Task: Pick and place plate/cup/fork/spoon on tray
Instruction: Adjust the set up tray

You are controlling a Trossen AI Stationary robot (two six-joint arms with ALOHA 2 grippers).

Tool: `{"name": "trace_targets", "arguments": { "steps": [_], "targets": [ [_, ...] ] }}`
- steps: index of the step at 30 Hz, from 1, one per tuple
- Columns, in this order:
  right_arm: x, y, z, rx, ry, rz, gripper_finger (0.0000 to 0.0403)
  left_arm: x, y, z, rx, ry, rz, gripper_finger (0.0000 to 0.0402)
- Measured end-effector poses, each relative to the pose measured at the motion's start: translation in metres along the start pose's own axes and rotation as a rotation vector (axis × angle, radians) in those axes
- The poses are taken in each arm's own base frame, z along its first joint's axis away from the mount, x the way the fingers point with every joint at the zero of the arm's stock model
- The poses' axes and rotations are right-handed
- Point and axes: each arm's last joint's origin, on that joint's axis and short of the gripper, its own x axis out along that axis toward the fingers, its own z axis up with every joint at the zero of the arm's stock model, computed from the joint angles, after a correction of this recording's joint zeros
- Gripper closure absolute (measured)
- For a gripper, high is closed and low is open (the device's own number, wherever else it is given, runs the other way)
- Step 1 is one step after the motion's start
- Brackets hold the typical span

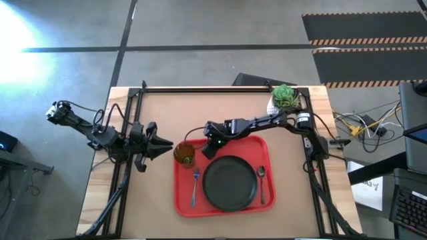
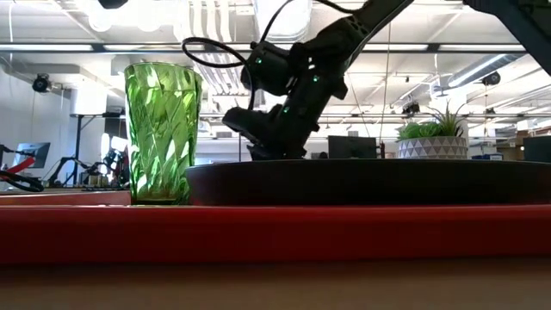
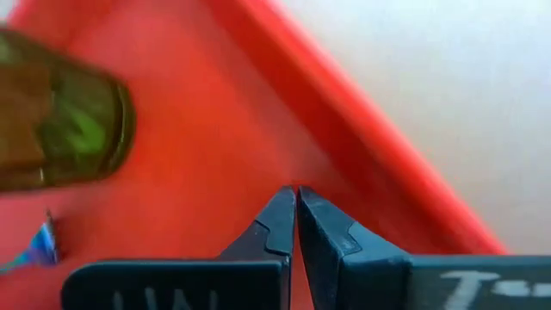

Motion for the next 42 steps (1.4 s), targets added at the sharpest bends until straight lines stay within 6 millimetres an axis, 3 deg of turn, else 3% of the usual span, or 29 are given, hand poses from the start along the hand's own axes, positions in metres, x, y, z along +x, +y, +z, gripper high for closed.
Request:
{"name": "trace_targets", "arguments": {
  "steps": [19, 31, 36, 42],
  "targets": [
    [-0.008, -0.051, 0.033, 0.01, -0.081, -0.038, 0.0394, 0.0, 0.0, 0.0, -0.001, 0.0, 0.0, 0.0341],
    [-0.011, -0.057, 0.036, -0.005, -0.08, -0.038, 0.0394, 0.0, 0.0, 0.0, -0.001, 0.001, -0.001, 0.0341],
    [-0.024, -0.043, 0.036, -0.027, -0.107, -0.023, 0.0394, 0.0, 0.0, 0.0, 0.0, 0.003, 0.0, 0.0341],
    [-0.054, 0.0, 0.023, -0.059, -0.111, 0.032, 0.0394, 0.0, 0.0, -0.001, 0.002, 0.006, -0.003, 0.0341]
  ]
}}
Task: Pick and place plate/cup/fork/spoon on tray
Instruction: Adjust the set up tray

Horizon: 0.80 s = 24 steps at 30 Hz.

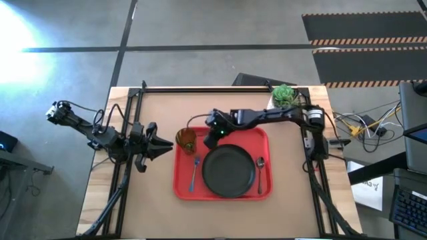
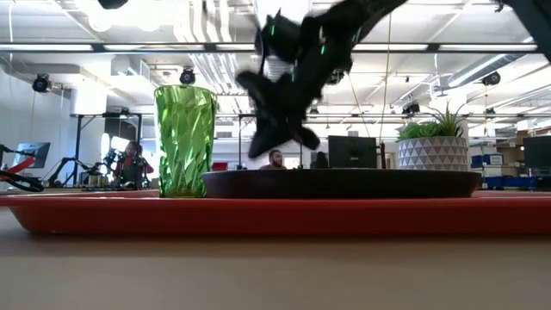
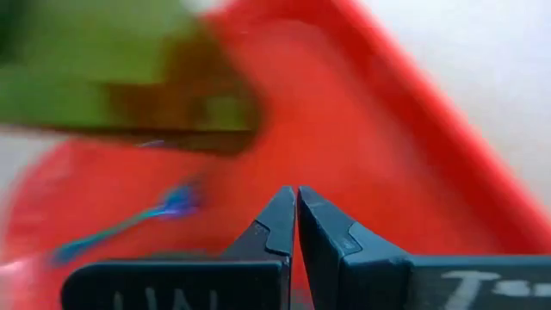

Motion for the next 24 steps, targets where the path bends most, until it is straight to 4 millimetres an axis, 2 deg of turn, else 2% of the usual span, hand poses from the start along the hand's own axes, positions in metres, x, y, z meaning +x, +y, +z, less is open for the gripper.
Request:
{"name": "trace_targets", "arguments": {
  "steps": [5, 8, 11, 16, 20, 24],
  "targets": [
    [-0.023, 0.052, -0.016, -0.071, -0.036, 0.078, 0.0394, 0.0, 0.0, 0.0, 0.002, 0.004, 0.001, 0.0341],
    [-0.025, 0.073, -0.032, -0.118, -0.033, 0.061, 0.0394, 0.0, 0.0, 0.0, 0.003, 0.004, 0.001, 0.0341],
    [-0.025, 0.08, -0.047, -0.112, 0.022, -0.008, 0.0394, 0.0, 0.0, 0.0, 0.002, 0.004, 0.001, 0.0341],
    [-0.025, 0.074, -0.066, -0.049, 0.168, -0.137, 0.0394, 0.001, 0.0, -0.001, 0.004, 0.008, 0.0, 0.0341],
    [-0.019, 0.08, -0.072, -0.027, 0.167, -0.116, 0.0394, 0.001, 0.0, -0.001, 0.005, 0.01, 0.0, 0.0341],
    [-0.004, 0.09, -0.076, -0.028, 0.14, -0.045, 0.0394, 0.001, 0.0, -0.002, 0.006, 0.012, 0.001, 0.0341]
  ]
}}
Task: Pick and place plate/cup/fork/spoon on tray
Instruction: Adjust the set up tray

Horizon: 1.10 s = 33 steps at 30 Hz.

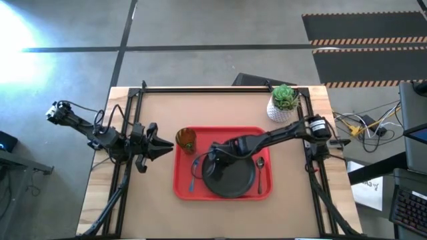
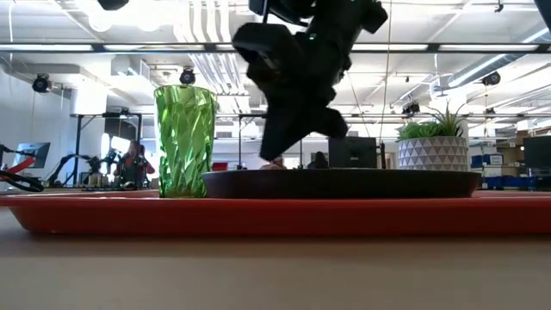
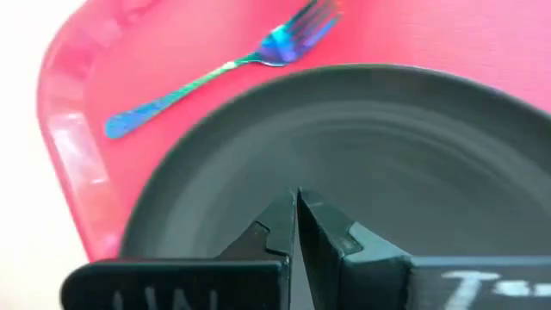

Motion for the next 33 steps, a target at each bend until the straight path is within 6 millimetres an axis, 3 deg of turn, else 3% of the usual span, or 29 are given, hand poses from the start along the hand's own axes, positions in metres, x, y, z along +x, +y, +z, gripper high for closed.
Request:
{"name": "trace_targets", "arguments": {
  "steps": [16, 33],
  "targets": [
    [0.058, 0.02, -0.017, 0.024, 0.03, 0.173, 0.0394, -0.001, 0.0, 0.001, -0.003, -0.001, -0.016, 0.0341],
    [0.058, 0.027, -0.008, 0.027, -0.057, 0.256, 0.0394, -0.002, 0.0, 0.002, 0.004, -0.003, -0.018, 0.0341]
  ]
}}
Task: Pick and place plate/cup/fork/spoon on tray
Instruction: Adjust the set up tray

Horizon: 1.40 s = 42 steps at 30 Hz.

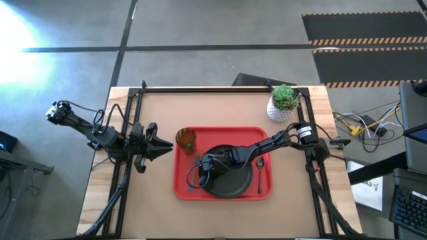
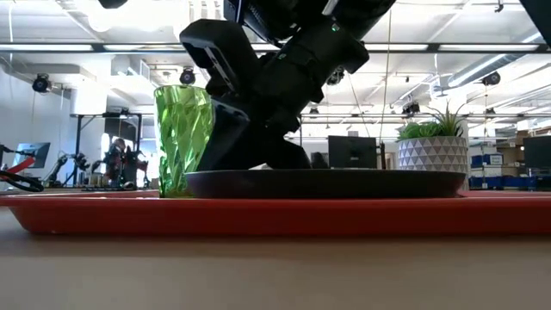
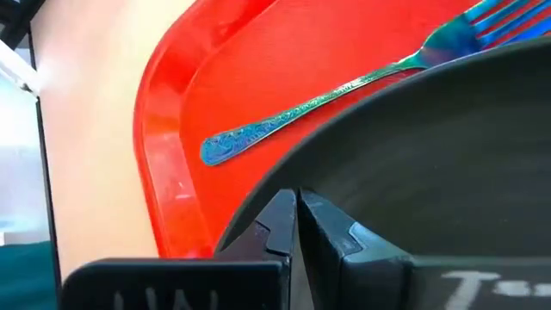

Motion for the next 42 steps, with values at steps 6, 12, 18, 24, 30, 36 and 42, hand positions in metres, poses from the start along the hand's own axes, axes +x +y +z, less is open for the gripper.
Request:
{"name": "trace_targets", "arguments": {
  "steps": [6, 12, 18, 24, 30, 36, 42],
  "targets": [
    [-0.016, 0.013, 0.01, -0.072, -0.039, 0.034, 0.0394, -0.002, 0.011, -0.016, 0.03, 0.118, 0.171, 0.0341],
    [-0.048, 0.034, 0.026, -0.162, -0.104, 0.088, 0.0394, -0.011, 0.029, -0.036, -0.031, 0.258, 0.425, 0.0341],
    [-0.086, 0.052, 0.037, -0.219, -0.171, 0.138, 0.0394, -0.008, 0.04, -0.033, 0.072, 0.293, 0.511, 0.034],
    [-0.126, 0.068, 0.045, -0.243, -0.241, 0.195, 0.0394, 0.002, 0.049, -0.013, 0.212, 0.33, 0.544, 0.0313],
    [-0.183, 0.094, 0.053, -0.363, -0.373, 0.282, 0.0394, 0.018, 0.07, -0.007, 0.205, 0.528, 0.606, 0.0261],
    [-0.237, 0.114, 0.049, -0.494, -0.498, 0.332, 0.0394, 0.04, 0.083, 0.009, 0.222, 0.661, 0.657, 0.0232],
    [-0.262, 0.124, 0.038, -0.568, -0.544, 0.351, 0.0394, 0.06, 0.094, 0.024, 0.238, 0.839, 0.701, 0.023]
  ]
}}
